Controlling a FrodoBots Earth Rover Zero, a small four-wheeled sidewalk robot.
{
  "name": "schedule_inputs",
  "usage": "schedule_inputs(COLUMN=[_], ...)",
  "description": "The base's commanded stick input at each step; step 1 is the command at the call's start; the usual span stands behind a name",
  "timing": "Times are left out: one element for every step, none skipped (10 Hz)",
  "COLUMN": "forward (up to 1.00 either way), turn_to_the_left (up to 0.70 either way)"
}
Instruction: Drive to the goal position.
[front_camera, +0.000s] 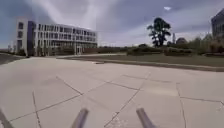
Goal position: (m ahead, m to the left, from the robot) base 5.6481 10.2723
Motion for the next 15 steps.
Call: schedule_inputs(forward=[0.5, 0.5, 0.5, 0.5, 0.5, 0.5, 0.5, 0.5, 0.5, 0.5, 0.5, 0.5, 0.5, 0.5, 0.5], turn_to_the_left=[0.36, 0.06, 0.0, 0.0, 0.0, 0.0, 0.0, 0.0, 0.0, 0.0, 0.0, 0.0, 0.0, 0.0, 0.15])
